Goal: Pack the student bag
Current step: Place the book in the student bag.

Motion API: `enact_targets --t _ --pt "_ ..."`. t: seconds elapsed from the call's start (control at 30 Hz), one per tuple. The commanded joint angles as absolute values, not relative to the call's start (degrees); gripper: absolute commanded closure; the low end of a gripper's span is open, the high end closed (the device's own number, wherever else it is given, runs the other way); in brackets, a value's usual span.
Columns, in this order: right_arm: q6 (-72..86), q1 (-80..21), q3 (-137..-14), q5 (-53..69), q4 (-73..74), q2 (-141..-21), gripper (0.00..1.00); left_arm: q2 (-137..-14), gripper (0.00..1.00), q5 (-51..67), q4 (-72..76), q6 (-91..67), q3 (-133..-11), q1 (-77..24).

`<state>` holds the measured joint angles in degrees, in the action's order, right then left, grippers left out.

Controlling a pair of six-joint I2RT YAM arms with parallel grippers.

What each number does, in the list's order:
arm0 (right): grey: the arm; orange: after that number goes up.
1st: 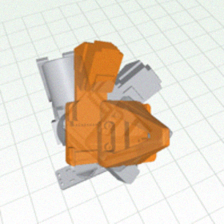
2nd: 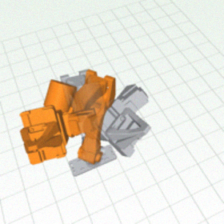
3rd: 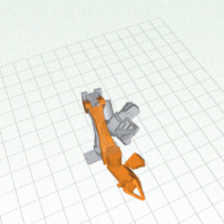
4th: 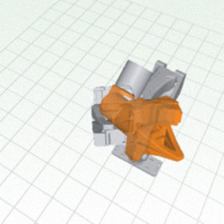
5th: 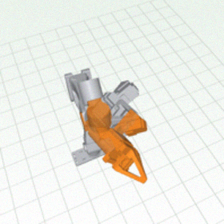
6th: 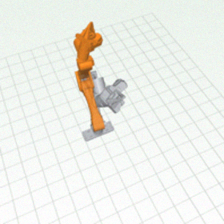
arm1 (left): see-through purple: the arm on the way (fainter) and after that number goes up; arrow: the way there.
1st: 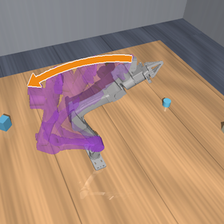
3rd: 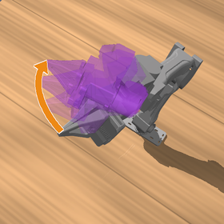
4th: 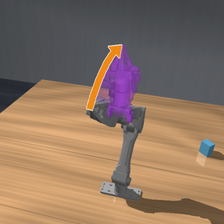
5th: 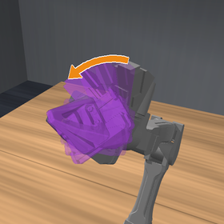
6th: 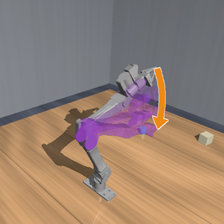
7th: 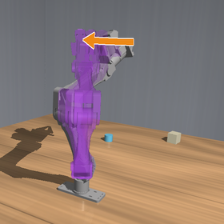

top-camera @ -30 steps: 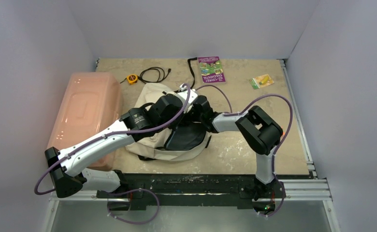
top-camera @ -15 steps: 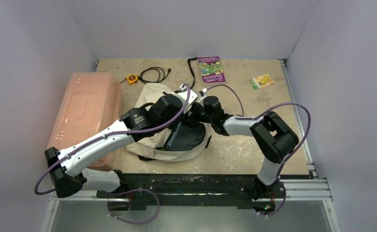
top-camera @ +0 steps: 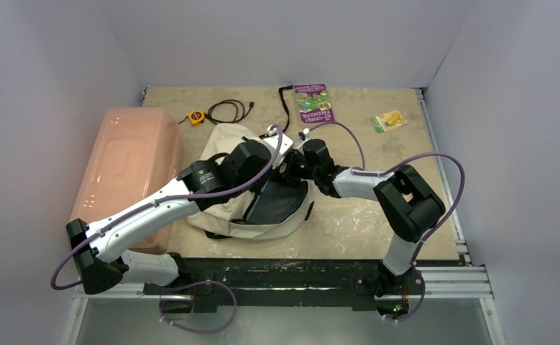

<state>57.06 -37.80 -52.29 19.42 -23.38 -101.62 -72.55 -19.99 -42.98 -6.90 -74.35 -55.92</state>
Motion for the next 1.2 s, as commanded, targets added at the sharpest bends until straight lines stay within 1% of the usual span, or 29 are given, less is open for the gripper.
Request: enact_targets --t 0.0,0.03,0.07,0.23,0.33,0.37,0.47,0.53,0.6,0.7,0.83,0.97,1.07,1.1,1.13,1.17 --pt "55.1 -37.7 -49.8 21.6 -26.0 -100.1 0.17 -69.9 1.0 -19.6 -40.9 -7.7 -75.5 -56.3" --pt "55.3 -38.0 -49.7 21.8 -26.8 -100.4 0.19 -69.8 1.0 -19.8 -40.9 -7.7 -75.3 -56.3" --pt "55.5 -38.2 -49.8 22.0 -27.5 -101.0 0.23 -69.7 1.0 -19.9 -40.9 -7.8 -75.1 -56.4" --pt "58.8 -41.3 -53.9 22.5 -33.2 -106.8 0.58 -69.8 1.0 -19.6 -41.1 -8.7 -74.7 -56.3" --pt "60.7 -42.4 -58.0 23.0 -35.1 -110.3 0.69 -70.1 1.0 -19.3 -41.4 -9.3 -74.4 -56.3" --pt "61.2 -42.4 -58.1 24.1 -35.4 -110.5 0.7 -70.2 1.0 -19.4 -41.6 -9.5 -74.3 -56.3" --pt "59.5 -39.9 -55.7 24.6 -32.2 -107.0 0.68 -70.0 1.0 -19.1 -42.3 -10.8 -73.1 -56.3" --pt "57.4 -37.3 -52.9 26.9 -29.2 -103.3 0.62 -69.5 1.0 -19.0 -41.6 -11.8 -71.1 -56.3" --pt "52.4 -34.5 -50.1 27.7 -21.5 -97.2 0.56 -69.3 1.0 -18.3 -41.2 -12.9 -69.3 -56.4" --pt "41.7 -31.9 -47.1 23.2 -6.6 -86.7 0.46 -70.1 1.0 -15.8 -40.6 -14.8 -67.3 -56.4" --pt "35.2 -31.7 -45.4 16.5 6.3 -73.9 0.39 -73.8 1.0 -11.1 -38.5 -16.8 -65.4 -56.3" --pt "32.8 -28.6 -46.2 7.3 16.0 -66.1 0.35 -77.0 1.0 -6.0 -37.4 -18.5 -65.3 -56.3" --pt "31.7 -19.6 -47.2 8.1 15.9 -65.1 0.34 -78.3 1.0 -1.7 -36.0 -19.2 -64.9 -56.3" --pt "31.6 -17.0 -48.1 8.9 14.7 -65.8 0.34 -78.5 0.98 -0.5 -35.6 -19.2 -64.8 -56.3" --pt "31.4 -15.1 -49.4 8.6 13.2 -67.1 0.33 -78.6 0.92 1.7 -35.1 -19.2 -64.9 -56.4" --pt "31.3 -13.5 -50.9 8.1 11.8 -69.1 0.31 -78.6 0.81 2.8 -35.0 -19.2 -65.2 -56.4"
